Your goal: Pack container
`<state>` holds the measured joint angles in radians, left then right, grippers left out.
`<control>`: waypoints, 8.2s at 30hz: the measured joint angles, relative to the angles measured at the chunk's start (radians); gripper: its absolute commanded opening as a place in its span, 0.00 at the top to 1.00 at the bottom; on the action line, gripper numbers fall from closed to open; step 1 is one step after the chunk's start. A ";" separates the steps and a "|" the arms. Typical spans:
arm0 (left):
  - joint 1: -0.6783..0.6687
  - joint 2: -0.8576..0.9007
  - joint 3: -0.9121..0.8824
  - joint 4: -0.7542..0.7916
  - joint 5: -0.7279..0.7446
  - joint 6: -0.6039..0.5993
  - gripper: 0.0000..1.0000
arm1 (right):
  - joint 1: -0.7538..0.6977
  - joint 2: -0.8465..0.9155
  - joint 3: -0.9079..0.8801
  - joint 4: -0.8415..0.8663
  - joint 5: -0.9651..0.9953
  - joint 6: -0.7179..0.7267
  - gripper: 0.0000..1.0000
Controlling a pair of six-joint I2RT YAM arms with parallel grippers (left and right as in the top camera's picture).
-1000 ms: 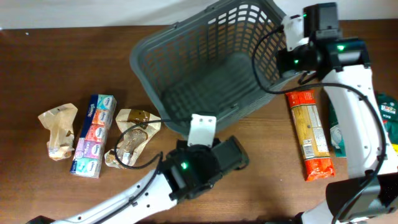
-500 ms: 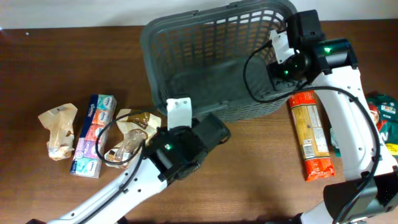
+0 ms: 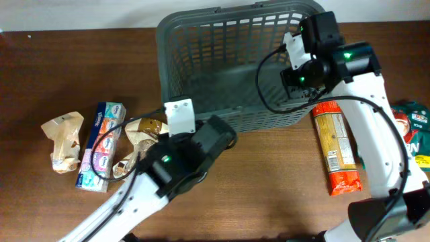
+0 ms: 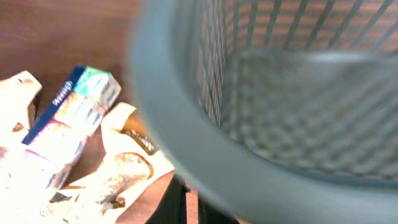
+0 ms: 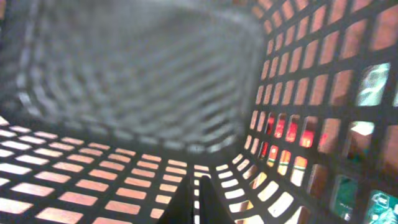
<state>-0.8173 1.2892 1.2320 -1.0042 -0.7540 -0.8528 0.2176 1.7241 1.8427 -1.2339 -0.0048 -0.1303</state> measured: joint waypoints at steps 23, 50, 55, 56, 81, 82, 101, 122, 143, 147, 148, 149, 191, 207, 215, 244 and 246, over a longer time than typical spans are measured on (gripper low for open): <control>0.001 -0.487 0.000 -0.155 -0.055 0.023 0.98 | -0.454 -0.010 0.156 0.027 -0.122 0.053 0.97; 0.001 -0.486 0.000 -0.155 -0.054 0.023 0.98 | -0.324 0.150 0.156 0.061 -0.378 0.056 0.96; 0.001 -0.486 0.000 -0.155 -0.054 0.023 0.98 | -0.315 0.150 0.156 0.045 -0.378 0.064 0.96; 0.001 -0.486 0.000 -0.155 -0.054 0.023 0.98 | -0.315 0.150 0.156 0.042 -0.375 0.070 0.96; 0.001 -0.481 0.002 0.066 0.092 0.277 0.85 | -0.833 -0.038 0.216 -0.166 -0.228 0.005 0.01; 0.001 -0.476 0.004 0.070 0.099 0.290 0.85 | -0.850 -0.035 0.216 -0.156 -0.227 0.000 0.01; 0.001 -0.105 0.420 -0.048 0.182 0.494 0.79 | -1.003 0.270 0.217 -0.049 -0.258 -0.112 0.01; 0.001 -0.087 0.455 -0.027 0.182 0.494 0.71 | -0.999 0.551 0.217 0.034 -0.291 -0.258 0.01; 0.001 -0.087 0.455 -0.027 0.182 0.494 0.71 | -0.914 0.595 0.167 0.052 -0.108 -0.200 0.13; 0.001 -0.087 0.455 -0.027 0.182 0.494 0.71 | -0.907 0.575 0.120 0.092 -0.104 -0.190 0.70; 0.001 -0.087 0.455 -0.028 0.182 0.494 0.71 | -0.906 0.573 0.114 0.097 -0.104 -0.189 0.76; 0.001 -0.087 0.455 -0.028 0.182 0.494 0.71 | -0.904 0.569 0.104 0.106 -0.108 -0.187 0.82; 0.001 -0.087 0.455 -0.011 0.175 0.494 0.71 | -1.220 0.530 0.118 -0.011 -0.563 -0.397 0.01; 0.001 -0.087 0.455 -0.001 0.171 0.494 0.71 | -1.119 0.542 -0.079 0.160 -0.645 -0.447 0.01; 0.001 -0.087 0.455 -0.005 0.171 0.494 0.71 | -1.034 0.547 -0.079 0.130 -0.560 -0.449 0.29; 0.001 -0.081 0.455 -0.017 0.171 0.495 0.71 | -1.036 0.598 0.116 -0.161 -0.826 -0.491 0.96; 0.001 -0.080 0.455 -0.018 0.171 0.494 0.71 | -1.062 0.602 0.210 -0.240 -0.893 -0.510 0.96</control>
<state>-0.8165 1.2091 1.6871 -1.0218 -0.5827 -0.3584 -0.8448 2.3257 2.0529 -1.4742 -0.8982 -0.6407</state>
